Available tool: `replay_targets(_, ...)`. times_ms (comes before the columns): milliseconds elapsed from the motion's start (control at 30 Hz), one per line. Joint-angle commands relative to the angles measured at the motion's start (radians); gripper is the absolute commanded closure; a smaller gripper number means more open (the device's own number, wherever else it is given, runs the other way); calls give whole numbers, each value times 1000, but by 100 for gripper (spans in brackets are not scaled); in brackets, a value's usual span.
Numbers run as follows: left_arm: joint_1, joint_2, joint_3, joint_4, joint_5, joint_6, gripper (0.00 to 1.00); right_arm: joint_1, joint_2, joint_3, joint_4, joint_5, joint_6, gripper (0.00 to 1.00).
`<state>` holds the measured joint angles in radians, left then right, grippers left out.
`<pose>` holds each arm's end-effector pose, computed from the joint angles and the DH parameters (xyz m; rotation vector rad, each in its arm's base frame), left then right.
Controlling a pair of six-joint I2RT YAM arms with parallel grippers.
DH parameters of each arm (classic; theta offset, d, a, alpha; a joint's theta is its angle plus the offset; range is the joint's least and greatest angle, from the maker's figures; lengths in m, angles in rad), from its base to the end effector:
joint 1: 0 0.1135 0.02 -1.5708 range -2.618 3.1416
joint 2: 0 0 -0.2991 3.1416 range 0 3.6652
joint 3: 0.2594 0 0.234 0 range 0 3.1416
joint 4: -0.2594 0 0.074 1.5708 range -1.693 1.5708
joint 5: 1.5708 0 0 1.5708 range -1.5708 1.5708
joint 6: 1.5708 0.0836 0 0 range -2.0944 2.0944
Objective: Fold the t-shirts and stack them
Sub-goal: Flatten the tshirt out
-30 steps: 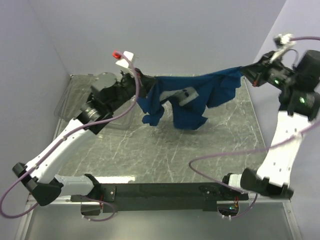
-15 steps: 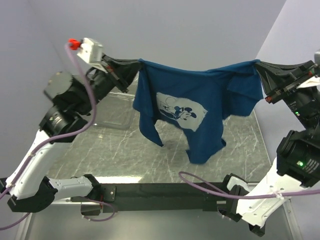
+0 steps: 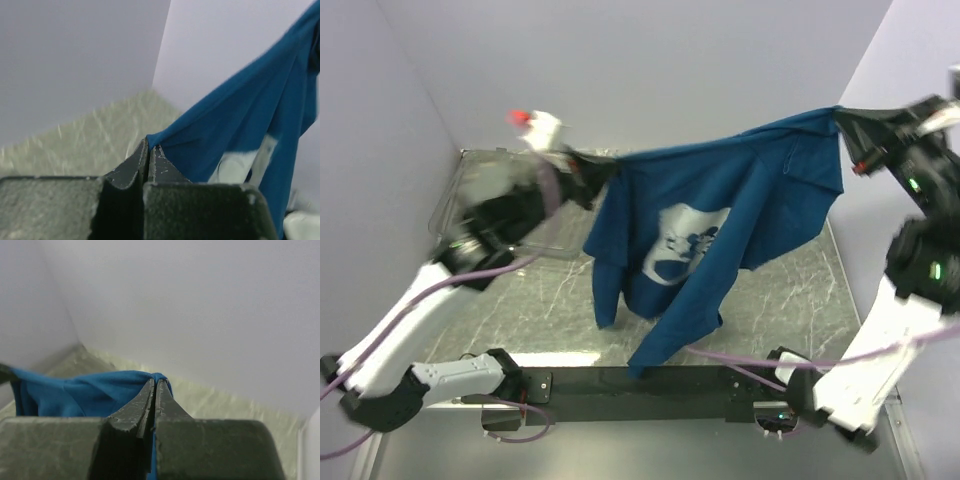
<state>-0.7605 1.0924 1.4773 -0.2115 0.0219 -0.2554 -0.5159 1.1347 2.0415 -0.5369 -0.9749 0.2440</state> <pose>0.1615 -0.1561 0.5468 0.3812 1.4014 -0.8547 0.1198 0.0116 0.6434 -0.3785 1.3223 0.3560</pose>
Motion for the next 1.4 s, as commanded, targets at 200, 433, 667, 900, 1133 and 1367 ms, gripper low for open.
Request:
replay_targets(200,95,417,-197,130,-19,-84,100,269,279,-539,-54,432,-328,100)
replay_targets(433,165,834,101,49,-19,-71,100,355,653,-417,-55,508,-374,100)
replay_targets(667,181,1043,320,-60,-140,-53,100,395,833,-247,-34,574,-322,100)
replay_targets(900,201,1156,514,-127,-215,-47,95,409,924,-84,0,673,-255,100)
replay_targets(1133,204,1169,732,-212,-234,-44,26,421,940,95,-93,677,-342,46)
replay_targets(1367,198,658,235,-120,52,-83,23,424,576,-318,-563,285,-1065,25)
